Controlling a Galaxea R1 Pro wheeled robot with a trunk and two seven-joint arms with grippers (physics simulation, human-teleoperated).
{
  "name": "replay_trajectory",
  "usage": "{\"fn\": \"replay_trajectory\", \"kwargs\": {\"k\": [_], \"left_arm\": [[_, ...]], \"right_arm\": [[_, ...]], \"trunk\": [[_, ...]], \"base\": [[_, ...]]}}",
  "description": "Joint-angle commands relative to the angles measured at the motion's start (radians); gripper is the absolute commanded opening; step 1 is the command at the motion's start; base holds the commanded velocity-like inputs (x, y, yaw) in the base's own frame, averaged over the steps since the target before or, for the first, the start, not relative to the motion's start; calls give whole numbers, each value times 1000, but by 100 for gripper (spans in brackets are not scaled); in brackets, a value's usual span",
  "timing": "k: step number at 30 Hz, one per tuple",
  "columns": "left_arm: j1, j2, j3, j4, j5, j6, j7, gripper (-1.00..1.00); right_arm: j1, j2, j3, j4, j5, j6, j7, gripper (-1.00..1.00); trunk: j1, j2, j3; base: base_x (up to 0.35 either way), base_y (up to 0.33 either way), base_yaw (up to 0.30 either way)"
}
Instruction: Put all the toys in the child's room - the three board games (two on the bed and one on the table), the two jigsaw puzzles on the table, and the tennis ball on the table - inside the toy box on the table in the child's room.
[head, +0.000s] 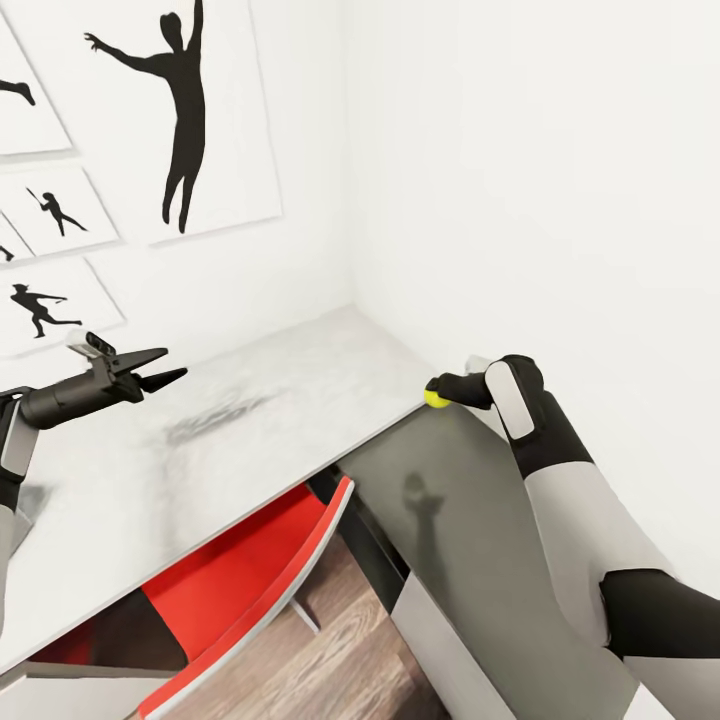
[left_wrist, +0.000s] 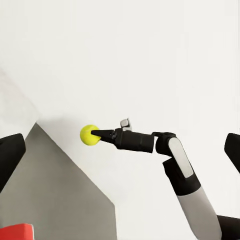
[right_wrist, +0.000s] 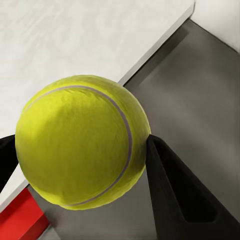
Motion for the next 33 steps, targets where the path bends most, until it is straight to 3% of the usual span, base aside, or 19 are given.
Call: {"fn": "replay_trajectory", "kwargs": {"k": [1,21,33], "left_arm": [[-1,0,0,0,1,11,-4,100],[-1,0,0,0,1,11,-5,100],[-1,2,0,-23,1,11,-5,100]], "right_arm": [[0,0,1,0,-14,1,-13,-100],[1,-1,1,0,-14,0,-12,-100],[2,-1,2,0,-14,0,-12,-100]], "trunk": [[1,-2,-1],[1,-2,-1],[1,-2,16]], "base": [[-4,1,0],[0,0,0],[0,0,88]]}}
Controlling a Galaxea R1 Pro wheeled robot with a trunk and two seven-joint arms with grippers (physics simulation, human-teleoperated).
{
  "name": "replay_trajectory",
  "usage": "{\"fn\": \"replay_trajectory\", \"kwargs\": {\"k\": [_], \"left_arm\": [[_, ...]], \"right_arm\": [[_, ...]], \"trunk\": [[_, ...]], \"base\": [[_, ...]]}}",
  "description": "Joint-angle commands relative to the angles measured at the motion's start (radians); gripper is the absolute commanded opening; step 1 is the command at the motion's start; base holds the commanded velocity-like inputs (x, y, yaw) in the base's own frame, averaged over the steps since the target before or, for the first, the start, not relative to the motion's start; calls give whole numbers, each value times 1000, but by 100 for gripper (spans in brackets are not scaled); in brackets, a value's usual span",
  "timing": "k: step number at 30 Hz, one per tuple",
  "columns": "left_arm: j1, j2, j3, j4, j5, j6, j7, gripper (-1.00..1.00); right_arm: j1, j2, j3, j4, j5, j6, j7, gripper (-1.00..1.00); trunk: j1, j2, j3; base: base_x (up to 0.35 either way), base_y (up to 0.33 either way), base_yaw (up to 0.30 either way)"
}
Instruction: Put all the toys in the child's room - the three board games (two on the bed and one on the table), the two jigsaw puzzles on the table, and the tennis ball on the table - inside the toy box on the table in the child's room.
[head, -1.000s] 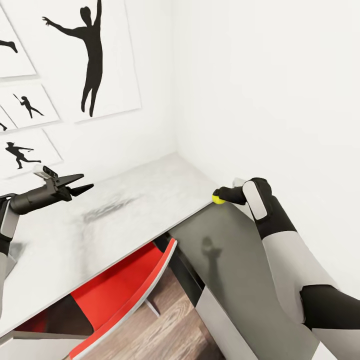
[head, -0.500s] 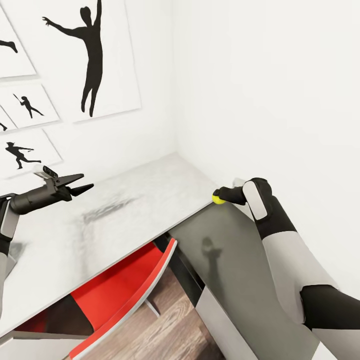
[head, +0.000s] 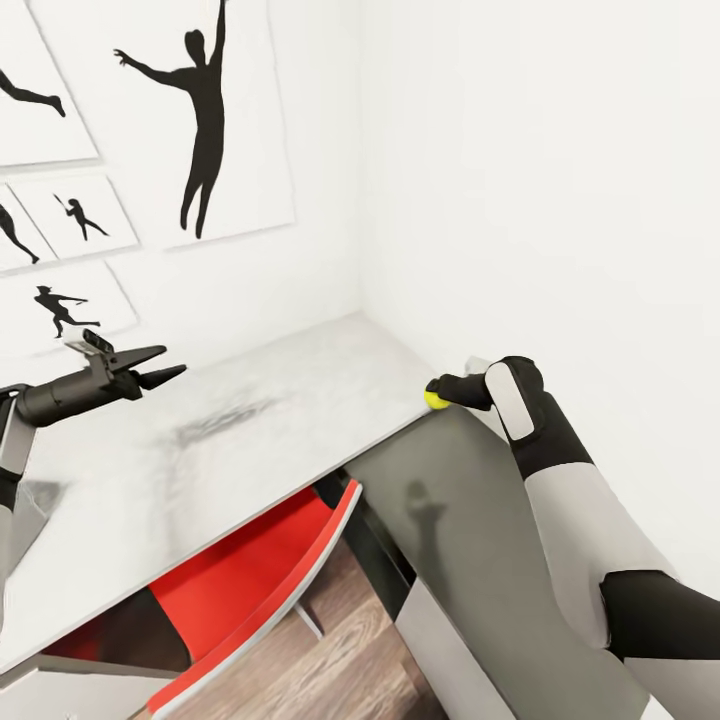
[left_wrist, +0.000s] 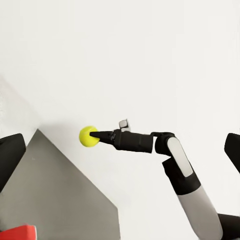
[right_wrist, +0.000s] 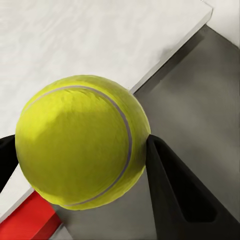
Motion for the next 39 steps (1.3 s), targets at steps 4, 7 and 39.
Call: {"fn": "replay_trajectory", "kwargs": {"k": [4,7,39], "left_arm": [[-1,0,0,-13,0,11,-3,100],[-2,1,0,-15,0,11,-3,100],[-58,37,-1,-17,0,11,-4,100]], "right_arm": [[-1,0,1,-1,-14,1,-13,-100],[-1,1,1,-1,-14,1,-13,-100],[-9,40,-1,-41,-39,27,-15,-100]], "trunk": [[1,-2,4],[1,-2,9],[1,-2,59]], "base": [[0,0,107],[0,0,108],[-40,6,108]]}}
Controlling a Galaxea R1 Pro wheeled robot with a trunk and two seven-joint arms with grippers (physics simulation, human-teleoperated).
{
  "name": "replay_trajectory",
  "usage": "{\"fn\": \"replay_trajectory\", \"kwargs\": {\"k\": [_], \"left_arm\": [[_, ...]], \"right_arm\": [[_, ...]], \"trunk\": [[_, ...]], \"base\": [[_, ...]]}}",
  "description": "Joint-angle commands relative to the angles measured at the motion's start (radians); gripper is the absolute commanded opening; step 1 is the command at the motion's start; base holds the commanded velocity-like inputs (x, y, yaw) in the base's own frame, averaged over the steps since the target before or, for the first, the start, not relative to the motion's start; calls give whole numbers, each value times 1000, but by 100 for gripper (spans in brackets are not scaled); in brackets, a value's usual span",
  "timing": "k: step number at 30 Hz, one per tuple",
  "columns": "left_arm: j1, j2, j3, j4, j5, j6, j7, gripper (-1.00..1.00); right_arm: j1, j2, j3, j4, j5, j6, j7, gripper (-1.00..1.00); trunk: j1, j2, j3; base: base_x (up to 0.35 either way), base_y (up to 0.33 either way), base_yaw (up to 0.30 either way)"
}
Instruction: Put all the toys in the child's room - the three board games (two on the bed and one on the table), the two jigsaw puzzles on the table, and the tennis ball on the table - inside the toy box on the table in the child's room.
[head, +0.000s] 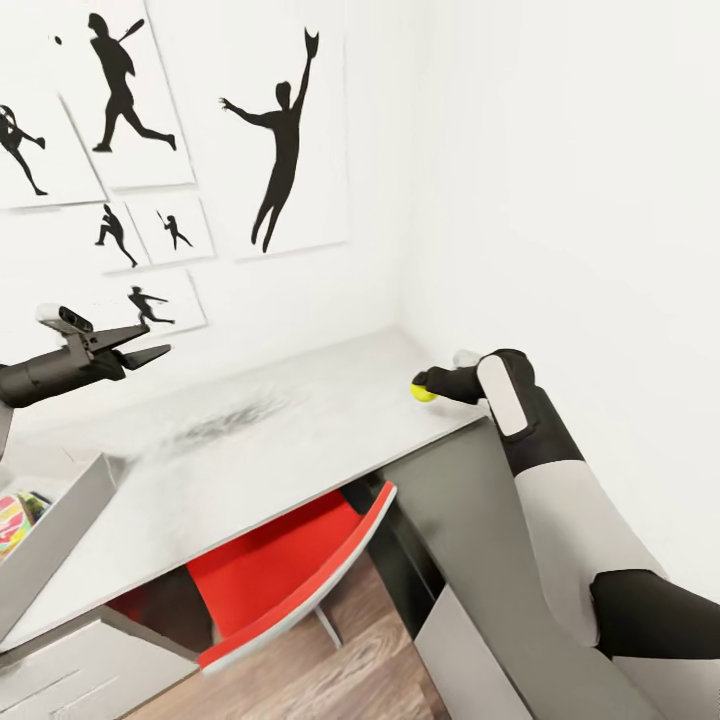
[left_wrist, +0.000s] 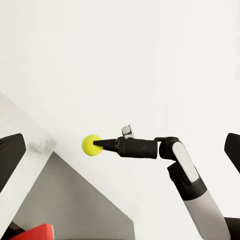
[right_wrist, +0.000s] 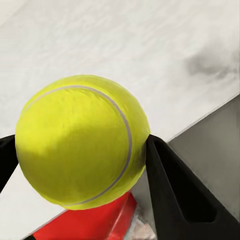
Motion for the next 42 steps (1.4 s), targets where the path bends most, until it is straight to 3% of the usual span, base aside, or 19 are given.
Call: {"fn": "replay_trajectory", "kwargs": {"k": [1,12,28,34,42], "left_arm": [[-1,0,-1,0,1,11,-3,100],[-1,19,1,0,1,11,-4,100],[-1,22,1,0,1,11,-4,100],[-1,22,1,0,1,11,-4,100],[-1,22,1,0,1,11,-4,100]], "right_arm": [[-1,1,1,-1,-13,1,-13,-100],[-2,4,1,-1,-12,0,-13,-100],[-2,5,2,-3,-14,0,-15,-100],[-4,23,2,-4,-12,0,-16,-100],[-7,26,2,-6,-12,0,-16,-100]], "trunk": [[0,-2,0],[0,-2,17],[0,-2,41],[0,-2,51],[0,-2,63]], "base": [[-222,118,108],[-70,40,109],[-54,49,120],[-173,193,122],[-33,281,128]]}}
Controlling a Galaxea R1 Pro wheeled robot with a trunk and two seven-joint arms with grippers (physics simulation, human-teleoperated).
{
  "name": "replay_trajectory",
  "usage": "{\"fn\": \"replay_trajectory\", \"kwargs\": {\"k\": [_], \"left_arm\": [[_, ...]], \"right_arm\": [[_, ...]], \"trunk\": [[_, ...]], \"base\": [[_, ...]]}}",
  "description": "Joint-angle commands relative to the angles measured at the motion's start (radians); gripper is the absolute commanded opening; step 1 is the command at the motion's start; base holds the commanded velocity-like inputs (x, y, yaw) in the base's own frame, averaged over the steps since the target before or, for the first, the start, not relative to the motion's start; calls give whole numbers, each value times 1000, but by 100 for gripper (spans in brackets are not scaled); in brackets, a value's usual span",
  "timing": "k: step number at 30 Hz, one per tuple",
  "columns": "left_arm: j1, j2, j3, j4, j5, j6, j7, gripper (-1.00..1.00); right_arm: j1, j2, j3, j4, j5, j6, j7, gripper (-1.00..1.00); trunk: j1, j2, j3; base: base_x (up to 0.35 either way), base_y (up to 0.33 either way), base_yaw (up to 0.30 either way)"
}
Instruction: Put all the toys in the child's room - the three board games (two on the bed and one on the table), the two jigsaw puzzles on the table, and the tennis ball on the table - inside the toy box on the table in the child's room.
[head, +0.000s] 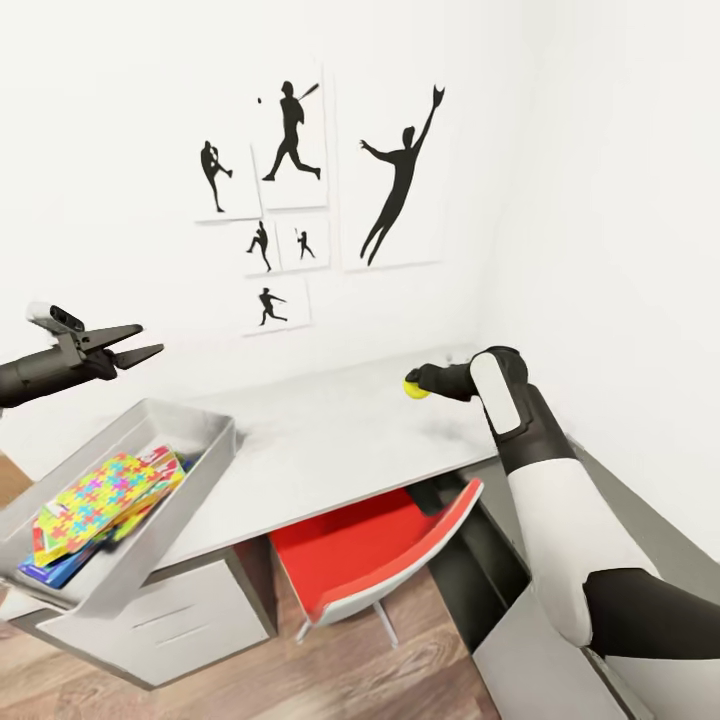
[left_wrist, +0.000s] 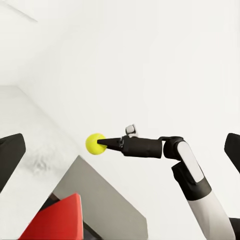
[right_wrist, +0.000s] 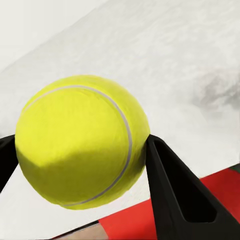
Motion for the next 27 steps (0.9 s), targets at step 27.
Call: {"fn": "replay_trajectory", "kwargs": {"k": [27], "left_arm": [[-1,17,0,1,1,11,-3,100]], "right_arm": [[-44,22,1,-1,-13,0,-13,-100]], "trunk": [[1,-2,40]], "base": [[-28,205,154]]}}
